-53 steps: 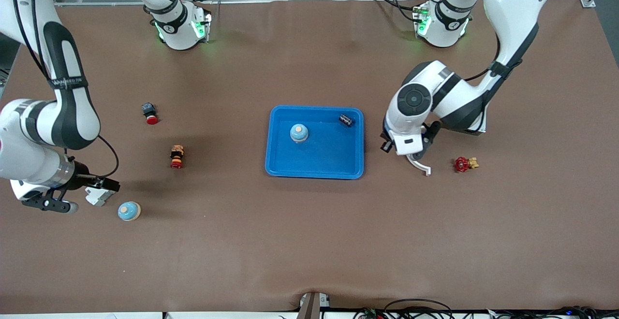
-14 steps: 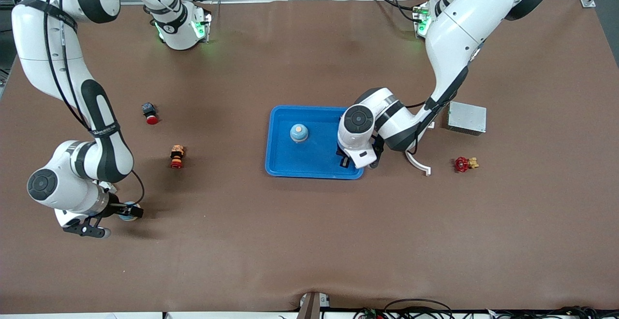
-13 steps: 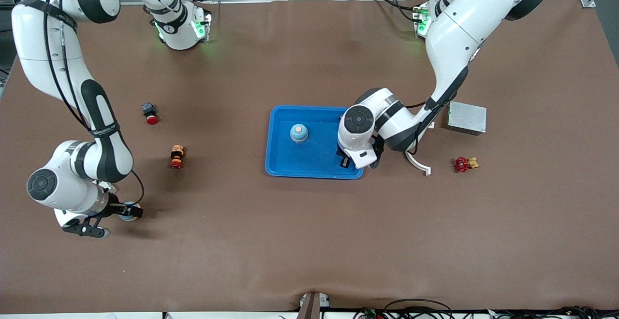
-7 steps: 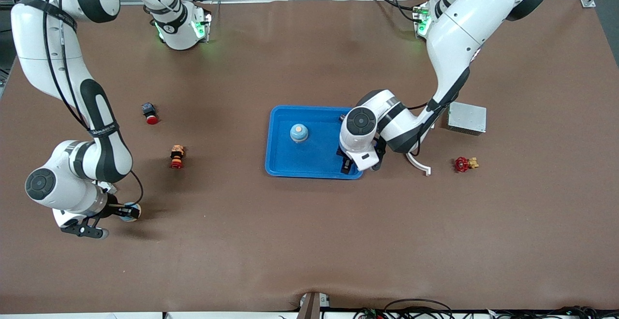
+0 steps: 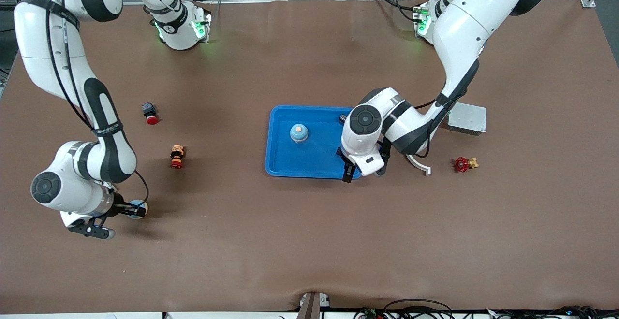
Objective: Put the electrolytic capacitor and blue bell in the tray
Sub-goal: 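Carry the blue button to the tray with the right gripper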
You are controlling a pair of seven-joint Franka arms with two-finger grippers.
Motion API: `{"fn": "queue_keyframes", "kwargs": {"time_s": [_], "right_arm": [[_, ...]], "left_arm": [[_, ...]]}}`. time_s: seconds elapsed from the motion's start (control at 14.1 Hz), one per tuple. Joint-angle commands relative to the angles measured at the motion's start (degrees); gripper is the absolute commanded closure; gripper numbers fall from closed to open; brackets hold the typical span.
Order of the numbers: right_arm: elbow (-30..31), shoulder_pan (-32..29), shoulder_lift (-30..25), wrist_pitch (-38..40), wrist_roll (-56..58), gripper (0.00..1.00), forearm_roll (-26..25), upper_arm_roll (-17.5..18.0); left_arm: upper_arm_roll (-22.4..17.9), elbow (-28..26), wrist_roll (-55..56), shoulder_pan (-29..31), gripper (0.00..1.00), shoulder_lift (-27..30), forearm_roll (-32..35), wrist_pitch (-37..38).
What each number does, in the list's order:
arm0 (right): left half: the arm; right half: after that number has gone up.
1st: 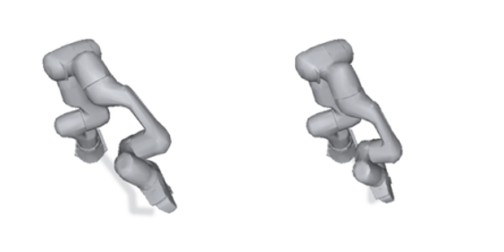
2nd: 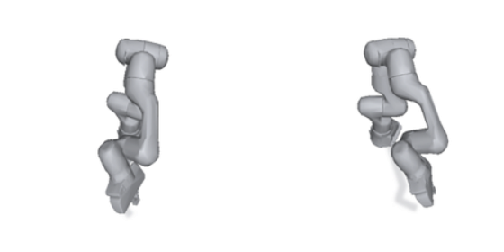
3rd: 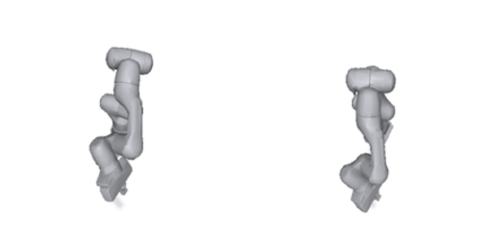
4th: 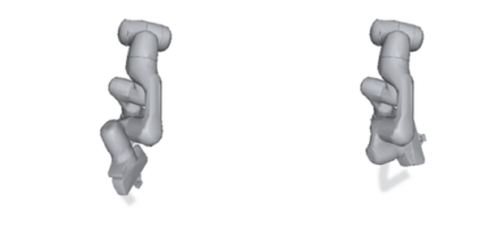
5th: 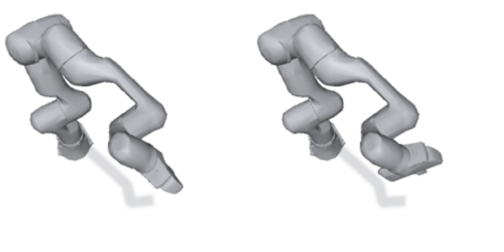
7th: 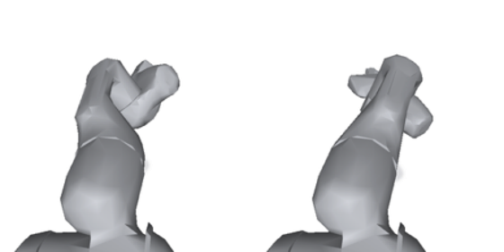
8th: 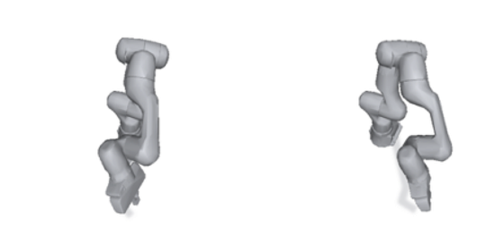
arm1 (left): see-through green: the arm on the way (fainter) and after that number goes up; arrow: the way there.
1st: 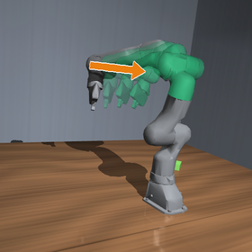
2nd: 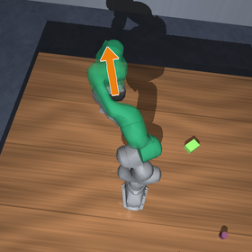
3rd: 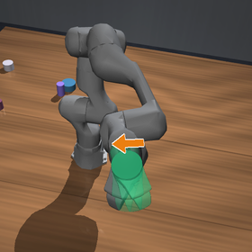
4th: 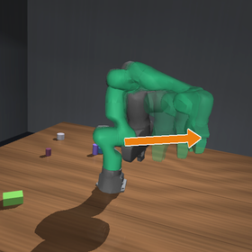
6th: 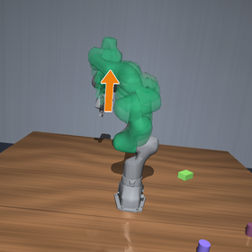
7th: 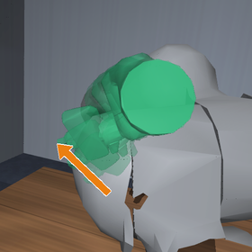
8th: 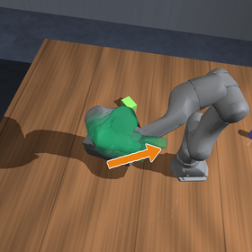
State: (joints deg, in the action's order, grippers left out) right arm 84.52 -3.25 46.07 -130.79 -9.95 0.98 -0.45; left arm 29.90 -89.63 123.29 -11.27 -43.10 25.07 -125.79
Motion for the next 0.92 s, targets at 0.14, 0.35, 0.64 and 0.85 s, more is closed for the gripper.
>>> {"fn": "queue_keyframes", "kwargs": {"time_s": [0.14, 0.35, 0.64, 0.85], "right_arm": [[0.65, 7.28, -6.25, 7.29, -18.40, 1.00, 0.25, 1.14], [0.65, 7.55, -7.48, 7.57, -30.26, 1.00, 0.33, 7.55], [0.47, 12.54, -8.02, 6.95, -45.04, 1.00, 0.16, 11.44], [0.47, 18.34, -8.02, 6.86, -53.48, 1.00, -0.72, 11.26]], "left_arm": [[0.16, 0.59, -3.73, 0.02, 0.00, 4.59, -0.11, 5.45], [-0.02, 0.59, -14.10, 0.80, 0.00, 9.07, -0.46, 9.76], [-0.10, 1.29, -32.98, 3.00, 0.00, 14.78, -2.91, 17.31], [0.25, 1.65, -50.43, 8.79, 0.00, 20.40, -5.11, 25.38]]}}
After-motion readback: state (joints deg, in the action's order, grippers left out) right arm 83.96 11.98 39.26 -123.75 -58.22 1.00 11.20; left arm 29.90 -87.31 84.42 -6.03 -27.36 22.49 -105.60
